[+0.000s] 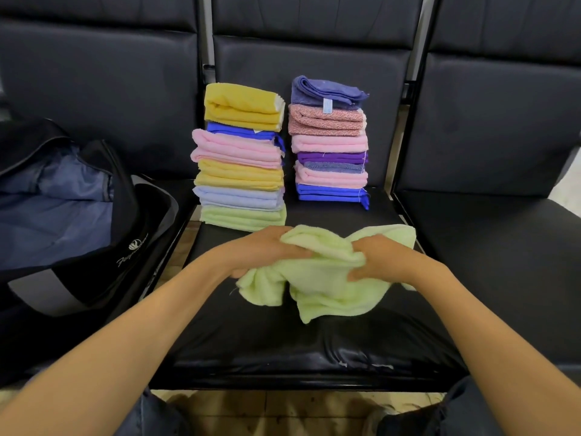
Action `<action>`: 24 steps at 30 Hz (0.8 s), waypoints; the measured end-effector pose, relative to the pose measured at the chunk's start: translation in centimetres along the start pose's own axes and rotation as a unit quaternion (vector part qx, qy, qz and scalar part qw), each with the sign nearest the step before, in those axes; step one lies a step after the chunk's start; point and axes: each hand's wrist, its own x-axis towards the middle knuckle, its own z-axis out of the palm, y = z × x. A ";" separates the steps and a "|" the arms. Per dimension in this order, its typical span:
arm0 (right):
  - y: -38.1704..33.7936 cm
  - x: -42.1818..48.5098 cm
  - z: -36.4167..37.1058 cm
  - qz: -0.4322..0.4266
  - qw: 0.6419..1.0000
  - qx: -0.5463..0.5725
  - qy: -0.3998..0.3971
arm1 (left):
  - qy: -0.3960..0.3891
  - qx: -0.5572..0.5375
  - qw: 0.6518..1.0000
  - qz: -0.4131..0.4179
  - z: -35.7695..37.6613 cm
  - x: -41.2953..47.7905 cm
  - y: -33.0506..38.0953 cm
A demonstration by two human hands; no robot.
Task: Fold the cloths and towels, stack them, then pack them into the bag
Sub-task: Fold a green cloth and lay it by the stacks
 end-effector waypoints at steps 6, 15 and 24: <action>-0.7 0.0 -0.5 -0.040 0.987 0.000 0.158 | -0.097 0.187 0.973 -0.090 0.6 0.0 -0.8; -1.9 -1.0 0.0 -0.072 0.861 0.502 -0.027 | 0.033 -0.051 0.998 -0.012 -0.9 0.0 -1.1; -2.0 -1.1 0.0 -0.054 0.989 0.133 -0.021 | -0.009 -0.217 0.974 -0.061 -1.1 -1.0 0.9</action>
